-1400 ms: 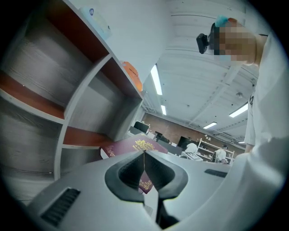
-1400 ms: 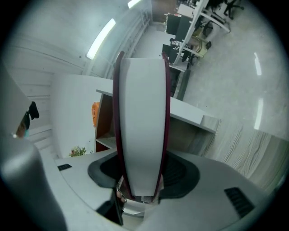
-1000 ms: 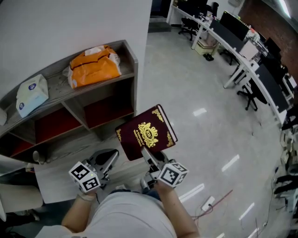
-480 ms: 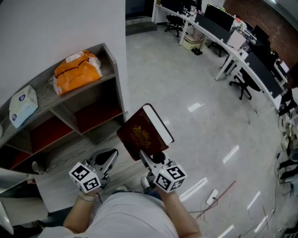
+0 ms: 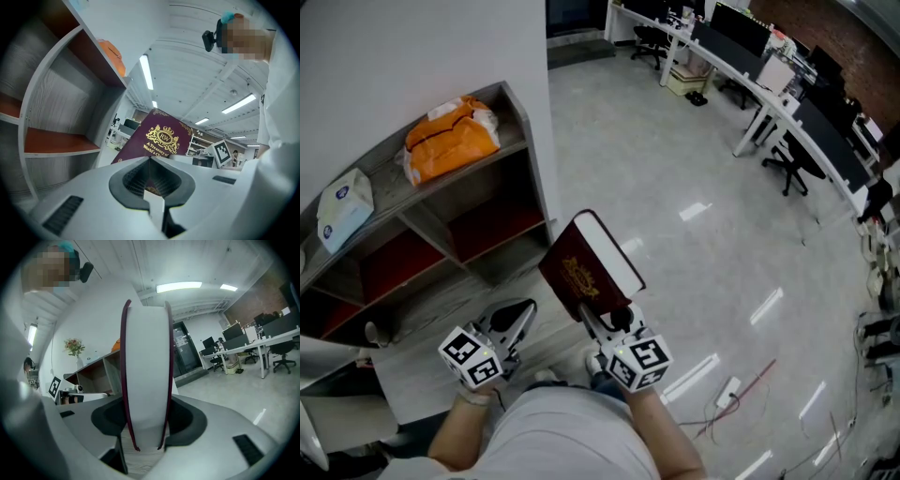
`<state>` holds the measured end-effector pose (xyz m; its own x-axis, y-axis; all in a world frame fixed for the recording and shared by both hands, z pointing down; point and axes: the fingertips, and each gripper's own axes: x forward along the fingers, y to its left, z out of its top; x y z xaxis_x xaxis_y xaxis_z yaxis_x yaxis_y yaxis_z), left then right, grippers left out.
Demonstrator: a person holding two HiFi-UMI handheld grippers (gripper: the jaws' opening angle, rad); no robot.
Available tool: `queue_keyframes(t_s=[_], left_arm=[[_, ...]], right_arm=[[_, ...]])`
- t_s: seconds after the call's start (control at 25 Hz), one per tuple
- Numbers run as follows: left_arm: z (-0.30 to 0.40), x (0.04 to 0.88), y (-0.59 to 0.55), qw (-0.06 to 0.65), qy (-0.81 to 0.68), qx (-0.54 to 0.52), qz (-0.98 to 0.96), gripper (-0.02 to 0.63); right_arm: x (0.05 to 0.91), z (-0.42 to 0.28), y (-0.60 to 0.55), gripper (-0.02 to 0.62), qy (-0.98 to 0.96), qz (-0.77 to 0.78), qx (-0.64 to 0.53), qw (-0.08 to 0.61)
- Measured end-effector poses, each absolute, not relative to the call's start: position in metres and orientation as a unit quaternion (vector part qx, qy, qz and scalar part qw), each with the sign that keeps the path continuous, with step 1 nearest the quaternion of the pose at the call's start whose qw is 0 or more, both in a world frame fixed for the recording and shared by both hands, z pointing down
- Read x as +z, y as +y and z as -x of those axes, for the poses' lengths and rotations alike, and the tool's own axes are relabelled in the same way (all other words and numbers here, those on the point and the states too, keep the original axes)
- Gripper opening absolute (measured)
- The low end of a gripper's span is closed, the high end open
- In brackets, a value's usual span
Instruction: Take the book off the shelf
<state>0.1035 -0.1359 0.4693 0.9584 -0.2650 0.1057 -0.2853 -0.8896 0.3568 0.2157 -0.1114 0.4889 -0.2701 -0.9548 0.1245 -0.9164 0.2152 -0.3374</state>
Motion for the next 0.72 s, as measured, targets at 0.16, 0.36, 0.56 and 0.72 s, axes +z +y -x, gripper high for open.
queue_keyframes(t_s=[0.16,0.36,0.56,0.72], left_arm=[[-0.1021,0.4708,-0.1331,0.191,-0.145,0.026,-0.971,0.015],[-0.1025,0.4706,-0.1292,0.191,-0.146,0.025,-0.970,0.015],[-0.1000,0.4716,-0.1276,0.192,-0.151,0.025,-0.969,0.015],[-0.0965,0.4713,-0.1286,0.194,-0.157,0.023,-0.968,0.016]], right_arm=[[0.4894,-0.2162,-0.1069,0.224,0.777,0.606,-0.167,0.046],[0.4907,-0.2198,-0.1042,0.224,0.772,0.609,-0.177,0.052],[0.4924,-0.2210,-0.1029,0.224,0.772,0.608,-0.180,0.050],[0.4926,-0.2194,-0.1024,0.224,0.774,0.605,-0.179,0.050]])
